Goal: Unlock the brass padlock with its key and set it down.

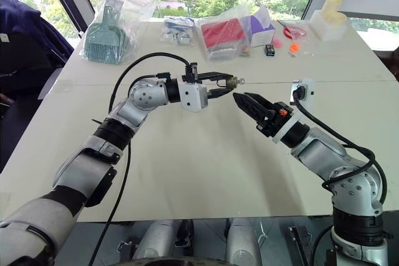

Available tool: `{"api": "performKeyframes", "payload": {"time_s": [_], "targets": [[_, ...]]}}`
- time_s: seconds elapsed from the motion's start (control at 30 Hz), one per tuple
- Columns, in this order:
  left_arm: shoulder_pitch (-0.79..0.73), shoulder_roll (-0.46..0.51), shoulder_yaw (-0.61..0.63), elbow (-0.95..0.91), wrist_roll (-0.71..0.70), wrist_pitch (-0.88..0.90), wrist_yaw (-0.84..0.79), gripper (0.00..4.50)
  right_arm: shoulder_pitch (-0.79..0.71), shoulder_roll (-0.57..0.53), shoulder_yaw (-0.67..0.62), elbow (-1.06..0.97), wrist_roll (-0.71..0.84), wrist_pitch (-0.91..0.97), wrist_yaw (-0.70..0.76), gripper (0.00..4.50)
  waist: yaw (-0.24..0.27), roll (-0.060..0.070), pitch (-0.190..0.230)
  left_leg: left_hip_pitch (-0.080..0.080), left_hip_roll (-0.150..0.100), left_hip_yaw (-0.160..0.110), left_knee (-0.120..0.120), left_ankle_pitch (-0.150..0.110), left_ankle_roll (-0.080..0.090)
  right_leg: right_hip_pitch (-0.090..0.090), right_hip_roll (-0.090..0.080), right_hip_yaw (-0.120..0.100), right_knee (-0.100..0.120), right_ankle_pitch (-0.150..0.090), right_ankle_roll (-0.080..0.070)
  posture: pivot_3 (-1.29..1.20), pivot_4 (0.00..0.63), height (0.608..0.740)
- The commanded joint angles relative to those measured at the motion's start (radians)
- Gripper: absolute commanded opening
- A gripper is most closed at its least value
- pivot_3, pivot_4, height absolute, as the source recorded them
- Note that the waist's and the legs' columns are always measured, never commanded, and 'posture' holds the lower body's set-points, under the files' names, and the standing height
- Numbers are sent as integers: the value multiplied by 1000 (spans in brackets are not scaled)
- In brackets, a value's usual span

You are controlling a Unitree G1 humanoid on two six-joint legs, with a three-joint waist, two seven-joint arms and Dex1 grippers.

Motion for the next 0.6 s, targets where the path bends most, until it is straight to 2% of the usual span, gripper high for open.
{"api": "performKeyframes", "payload": {"time_s": [0.03,0.4,0.5,0.6], "targets": [[9,-4,8,-89,-56,-28,-35,780,-19,4,-10,-22,3,-17,27,2799,1,0,0,0,0,0,0,0,0,0,0,0,0,0,0,0,150,735],[48,-9,9,-170,-74,-5,-69,780,-35,36,-11,-3,6,-22,26,2799,0,0,0,0,-1,0,0,0,0,0,0,0,0,0,0,0,150,735],[50,-10,9,-177,-75,-1,-68,780,-34,40,-7,0,-4,-15,19,1954,0,0,0,0,-1,0,0,0,0,0,0,0,0,0,0,0,150,735],[50,-13,9,-180,-74,1,-64,780,-30,45,-5,2,-9,-15,19,414,0,0,0,0,-1,0,0,0,0,0,0,0,0,0,0,0,150,735]]}}
